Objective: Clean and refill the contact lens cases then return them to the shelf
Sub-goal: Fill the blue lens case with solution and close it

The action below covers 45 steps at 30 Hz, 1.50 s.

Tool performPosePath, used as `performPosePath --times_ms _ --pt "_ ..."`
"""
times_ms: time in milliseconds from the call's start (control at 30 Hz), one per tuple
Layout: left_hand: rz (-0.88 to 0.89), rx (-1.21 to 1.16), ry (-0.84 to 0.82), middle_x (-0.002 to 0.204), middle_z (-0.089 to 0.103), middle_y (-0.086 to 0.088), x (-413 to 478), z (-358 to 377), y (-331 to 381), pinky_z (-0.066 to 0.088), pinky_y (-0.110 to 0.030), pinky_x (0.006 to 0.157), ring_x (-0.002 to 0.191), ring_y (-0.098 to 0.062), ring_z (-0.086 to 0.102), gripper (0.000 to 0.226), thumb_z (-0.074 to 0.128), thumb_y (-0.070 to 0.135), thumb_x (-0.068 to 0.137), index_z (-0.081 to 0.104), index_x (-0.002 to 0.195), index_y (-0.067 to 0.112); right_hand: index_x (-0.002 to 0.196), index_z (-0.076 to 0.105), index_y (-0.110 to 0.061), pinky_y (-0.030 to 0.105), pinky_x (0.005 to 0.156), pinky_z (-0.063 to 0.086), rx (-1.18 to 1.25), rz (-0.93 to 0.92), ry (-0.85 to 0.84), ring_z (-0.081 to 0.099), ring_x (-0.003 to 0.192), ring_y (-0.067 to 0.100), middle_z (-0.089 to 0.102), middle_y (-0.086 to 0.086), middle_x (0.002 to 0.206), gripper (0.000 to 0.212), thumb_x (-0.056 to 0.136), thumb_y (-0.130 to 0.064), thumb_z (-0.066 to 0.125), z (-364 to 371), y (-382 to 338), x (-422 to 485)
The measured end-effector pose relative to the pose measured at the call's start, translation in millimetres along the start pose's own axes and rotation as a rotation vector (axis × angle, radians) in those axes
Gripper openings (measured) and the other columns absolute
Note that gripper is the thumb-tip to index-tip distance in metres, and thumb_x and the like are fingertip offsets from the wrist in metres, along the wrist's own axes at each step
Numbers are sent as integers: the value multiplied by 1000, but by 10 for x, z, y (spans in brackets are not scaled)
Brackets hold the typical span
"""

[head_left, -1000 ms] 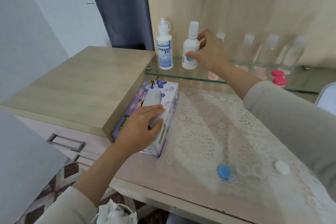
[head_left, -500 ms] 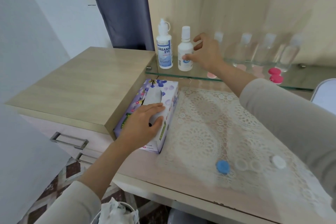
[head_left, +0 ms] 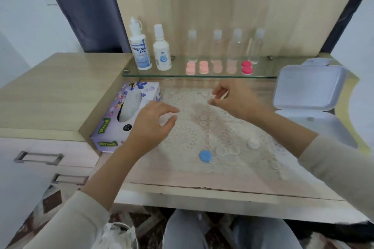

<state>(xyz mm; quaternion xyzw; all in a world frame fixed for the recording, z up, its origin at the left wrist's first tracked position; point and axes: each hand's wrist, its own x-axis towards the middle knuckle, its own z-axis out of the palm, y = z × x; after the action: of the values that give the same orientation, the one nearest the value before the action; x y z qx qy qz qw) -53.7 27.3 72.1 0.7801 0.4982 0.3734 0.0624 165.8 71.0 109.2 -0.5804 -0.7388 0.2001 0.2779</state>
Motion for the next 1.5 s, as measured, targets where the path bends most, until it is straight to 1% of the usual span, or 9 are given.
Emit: performPosePath --times_ms 100,200,333,533,700,933,1167,1367,1500 --pt "-41 -55 -120 89 61 11 -54 220 131 38 -21 84 88 -7 54 18 60 23 84 70 95 13 88 63 -16 24 69 45 -68 63 -45 56 73 10 67 -2 89 17 79 -29 69 58 268 -336" --pt "-82 -51 -302 102 63 1 -136 438 215 41 -24 85 91 -12 52 20 62 17 86 67 105 16 101 65 -18 34 90 43 -193 63 -103 53 96 14 63 -2 105 25 80 -31 67 92 434 -584" --pt "-103 -39 -547 112 53 0 -271 677 302 30 -9 82 96 -8 43 40 68 17 81 59 120 16 122 56 -24 37 100 31 -364 -23 -179 37 117 20 50 -4 128 47 79 -40 63 130 529 -800" --pt "-180 -95 -464 96 47 5 -344 756 329 33 3 73 82 -4 47 29 68 9 80 66 109 10 128 51 -15 26 95 32 -333 -92 -190 38 113 20 49 1 125 47 84 -29 58 260 630 -957" --pt "-191 -82 -392 98 61 -4 -308 793 401 46 -24 84 84 -12 57 22 70 17 79 68 101 10 105 62 -13 30 86 40 -225 -49 -149 46 105 21 54 3 108 23 85 -23 55 347 692 -1031" --pt "-164 -92 -360 104 64 -4 -205 865 558 44 -27 89 95 -16 57 29 69 20 80 67 108 11 115 61 -13 22 83 35 -114 -15 -59 46 102 17 54 1 106 30 85 -21 59 382 725 -1062" --pt "-161 -6 -436 107 62 -8 -201 957 616 36 -21 89 102 -18 53 35 66 26 83 64 115 13 111 64 -11 22 79 32 -89 -38 -35 48 97 19 57 1 99 28 84 -19 62 406 756 -1056" --pt "-141 84 -472 98 57 -6 -175 958 678 31 -18 78 95 -17 50 37 65 32 83 64 115 13 111 65 -10 23 79 34 -72 -52 -17 48 96 18 58 1 99 28 84 -18 62 412 765 -1056" --pt "-184 -21 -477 96 50 0 -150 930 675 32 -7 71 90 -11 46 34 68 14 81 64 114 13 109 66 -11 23 78 33 -70 -64 -2 49 92 19 58 1 98 26 84 -18 63 426 770 -1067"
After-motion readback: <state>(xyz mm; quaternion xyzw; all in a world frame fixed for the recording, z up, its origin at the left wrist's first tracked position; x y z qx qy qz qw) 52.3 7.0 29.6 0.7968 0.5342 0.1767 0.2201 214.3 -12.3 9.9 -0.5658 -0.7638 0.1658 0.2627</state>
